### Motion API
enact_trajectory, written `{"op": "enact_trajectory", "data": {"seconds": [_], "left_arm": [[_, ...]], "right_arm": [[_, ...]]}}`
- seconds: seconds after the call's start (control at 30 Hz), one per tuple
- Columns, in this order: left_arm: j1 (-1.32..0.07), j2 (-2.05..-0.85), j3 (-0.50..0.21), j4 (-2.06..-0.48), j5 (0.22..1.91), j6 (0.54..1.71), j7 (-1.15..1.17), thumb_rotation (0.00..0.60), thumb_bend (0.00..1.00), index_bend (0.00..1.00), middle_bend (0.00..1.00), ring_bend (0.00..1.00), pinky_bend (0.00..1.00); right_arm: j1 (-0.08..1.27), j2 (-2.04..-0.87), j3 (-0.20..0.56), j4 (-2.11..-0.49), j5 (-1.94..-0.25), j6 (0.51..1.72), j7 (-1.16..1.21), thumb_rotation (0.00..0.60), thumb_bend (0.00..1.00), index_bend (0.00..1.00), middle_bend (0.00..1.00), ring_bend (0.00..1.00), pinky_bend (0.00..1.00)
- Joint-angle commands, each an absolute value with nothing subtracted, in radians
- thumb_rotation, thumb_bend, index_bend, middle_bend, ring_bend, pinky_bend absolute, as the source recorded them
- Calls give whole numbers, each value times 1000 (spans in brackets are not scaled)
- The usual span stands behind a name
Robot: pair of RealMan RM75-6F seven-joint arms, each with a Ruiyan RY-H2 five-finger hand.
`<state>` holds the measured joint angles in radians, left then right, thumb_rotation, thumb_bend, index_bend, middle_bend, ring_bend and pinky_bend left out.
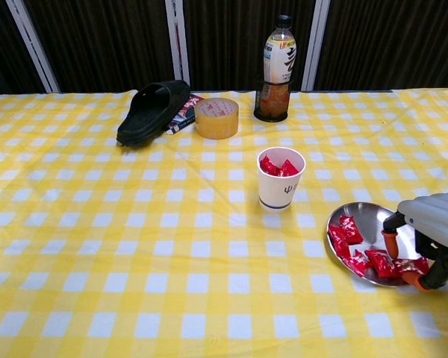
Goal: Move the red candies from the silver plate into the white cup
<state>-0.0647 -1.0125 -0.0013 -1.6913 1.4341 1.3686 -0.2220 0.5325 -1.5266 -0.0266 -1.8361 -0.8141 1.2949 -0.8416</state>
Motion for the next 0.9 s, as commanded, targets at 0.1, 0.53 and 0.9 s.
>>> {"op": "enact_trajectory", "data": {"seconds": [0.1,0.53,0.9], "left_arm": [[-65,-1012,-2,-1692,1433,1369,-223,600,34,0,0,0,0],[-64,-1012,-2,-1692,1435,1370,-225,600,34,0,0,0,0],[-64,-1012,-2,-1691,1435,1370,-227,600,34,0,0,0,0]], "right_arm": [[529,-1529,-25,-1832,-825,1292,-836,600,376,548,990,1000,983],[522,-1533,-24,-1823,-840,1278,-830,600,503,589,990,1000,983],[519,-1526,-19,-1845,-875,1287,-831,600,522,589,990,1000,983]]}}
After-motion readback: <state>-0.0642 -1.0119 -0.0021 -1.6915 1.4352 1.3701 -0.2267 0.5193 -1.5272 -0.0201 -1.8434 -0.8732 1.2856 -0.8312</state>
